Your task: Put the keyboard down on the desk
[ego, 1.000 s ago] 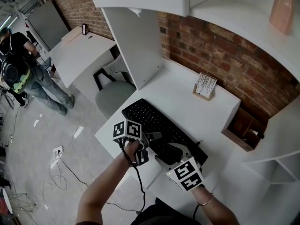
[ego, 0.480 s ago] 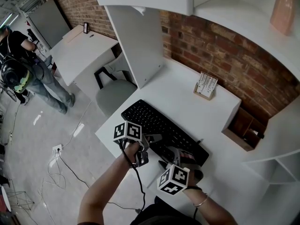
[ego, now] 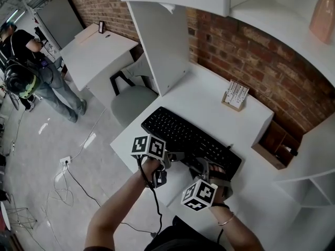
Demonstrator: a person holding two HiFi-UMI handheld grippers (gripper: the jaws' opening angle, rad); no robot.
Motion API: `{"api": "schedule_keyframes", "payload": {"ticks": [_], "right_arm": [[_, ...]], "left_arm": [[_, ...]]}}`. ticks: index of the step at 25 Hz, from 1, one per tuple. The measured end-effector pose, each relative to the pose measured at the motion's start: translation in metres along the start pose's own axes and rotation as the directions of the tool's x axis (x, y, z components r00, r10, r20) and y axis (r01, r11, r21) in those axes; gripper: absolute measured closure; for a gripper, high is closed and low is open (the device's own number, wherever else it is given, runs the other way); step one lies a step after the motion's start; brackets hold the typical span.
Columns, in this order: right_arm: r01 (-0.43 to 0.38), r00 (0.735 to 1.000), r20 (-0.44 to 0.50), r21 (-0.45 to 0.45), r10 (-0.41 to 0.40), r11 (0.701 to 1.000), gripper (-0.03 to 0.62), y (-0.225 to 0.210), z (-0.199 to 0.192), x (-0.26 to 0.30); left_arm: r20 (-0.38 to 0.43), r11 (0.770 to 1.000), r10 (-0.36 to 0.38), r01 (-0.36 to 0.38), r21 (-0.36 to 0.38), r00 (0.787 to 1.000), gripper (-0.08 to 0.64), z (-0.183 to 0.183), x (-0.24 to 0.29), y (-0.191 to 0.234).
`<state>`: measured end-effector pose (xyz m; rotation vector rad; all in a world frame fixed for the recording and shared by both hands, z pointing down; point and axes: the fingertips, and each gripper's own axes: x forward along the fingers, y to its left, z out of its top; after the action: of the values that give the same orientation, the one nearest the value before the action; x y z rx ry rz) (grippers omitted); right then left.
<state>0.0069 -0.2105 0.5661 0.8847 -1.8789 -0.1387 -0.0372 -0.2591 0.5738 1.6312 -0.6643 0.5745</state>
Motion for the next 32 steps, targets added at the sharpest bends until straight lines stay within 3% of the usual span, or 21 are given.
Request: {"api": "schedule_keyframes", "payload": {"ticks": [5, 12, 22, 27, 32], "right_arm": [[-0.02, 1.0, -0.002, 0.009, 0.02, 1.0, 0.393, 0.003, 0.0, 0.003], [-0.049, 0.998, -0.037, -0.002, 0.049, 0.999, 0.376, 0.016, -0.006, 0.012], [-0.033, 0.999, 0.015, 0.186, 0.03, 0.982, 0.397, 0.009, -0.001, -0.015], [-0.057, 0.994, 0.103, 0.372, 0.02, 0.926, 0.456, 0.007, 0.001, -0.036], [-0.127, 0.973, 0.23, 0.573, -0.01, 0.809, 0.57, 0.005, 0.006, -0.059]], "left_arm": [[0.046, 1.0, -0.007, 0.007, -0.006, 0.999, 0.252, -0.017, -0.021, 0.009], [0.171, 0.999, 0.035, -0.03, -0.03, 0.985, 0.253, -0.029, -0.043, 0.032], [0.3, 0.999, 0.001, 0.015, -0.052, 0.954, 0.253, -0.036, -0.071, 0.034], [0.356, 1.0, -0.01, 0.012, -0.005, 0.934, 0.265, -0.043, -0.078, 0.023], [0.393, 0.995, 0.023, -0.058, 0.077, 0.919, 0.316, -0.056, -0.082, 0.015]]}}
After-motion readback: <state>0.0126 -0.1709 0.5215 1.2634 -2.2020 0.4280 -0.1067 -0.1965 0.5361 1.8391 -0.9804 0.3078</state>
